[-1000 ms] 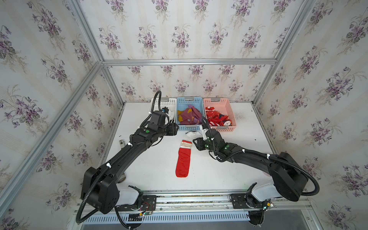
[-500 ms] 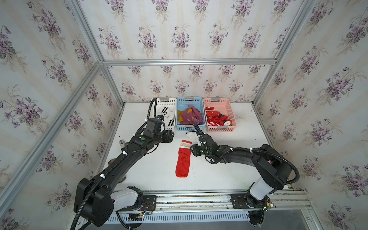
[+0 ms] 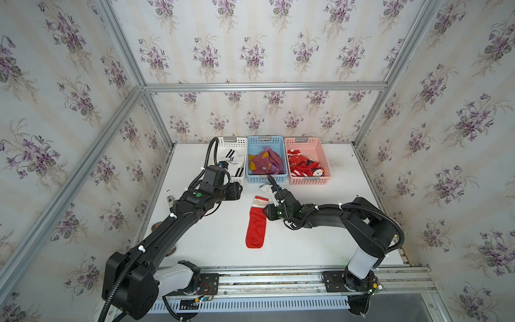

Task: Sort the socks into the basket by color
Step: Pick up the sock at the center of the board.

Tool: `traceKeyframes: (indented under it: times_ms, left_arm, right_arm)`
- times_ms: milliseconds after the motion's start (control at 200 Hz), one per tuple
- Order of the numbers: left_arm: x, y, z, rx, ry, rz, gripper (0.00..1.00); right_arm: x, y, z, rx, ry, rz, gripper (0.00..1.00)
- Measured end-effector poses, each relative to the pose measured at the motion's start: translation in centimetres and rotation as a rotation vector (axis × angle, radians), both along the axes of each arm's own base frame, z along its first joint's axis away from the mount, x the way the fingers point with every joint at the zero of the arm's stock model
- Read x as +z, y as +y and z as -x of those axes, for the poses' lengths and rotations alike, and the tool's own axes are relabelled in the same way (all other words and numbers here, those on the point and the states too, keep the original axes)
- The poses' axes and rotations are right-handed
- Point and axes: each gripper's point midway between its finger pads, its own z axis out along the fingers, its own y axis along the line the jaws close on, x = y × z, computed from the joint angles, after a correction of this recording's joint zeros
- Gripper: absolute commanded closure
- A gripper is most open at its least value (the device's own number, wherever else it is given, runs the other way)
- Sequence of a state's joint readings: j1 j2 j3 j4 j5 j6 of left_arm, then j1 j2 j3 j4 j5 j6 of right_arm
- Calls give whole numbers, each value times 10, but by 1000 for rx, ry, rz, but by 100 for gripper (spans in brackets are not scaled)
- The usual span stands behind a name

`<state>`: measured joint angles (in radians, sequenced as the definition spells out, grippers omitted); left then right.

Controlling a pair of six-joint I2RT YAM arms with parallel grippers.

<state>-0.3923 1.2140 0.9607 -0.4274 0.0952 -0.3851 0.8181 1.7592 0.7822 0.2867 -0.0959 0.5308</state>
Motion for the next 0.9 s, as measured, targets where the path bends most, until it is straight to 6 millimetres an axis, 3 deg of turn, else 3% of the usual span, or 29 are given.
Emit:
traceKeyframes:
  times_ms: [205, 904]
  left_arm:
    - [-1, 1, 0, 5, 7, -1, 39]
    - [-1, 3, 2, 6, 10, 0, 38]
  right_arm:
    - [-2, 7, -2, 4, 14, -13, 65]
    - [3, 17, -8, 7, 11, -27, 94]
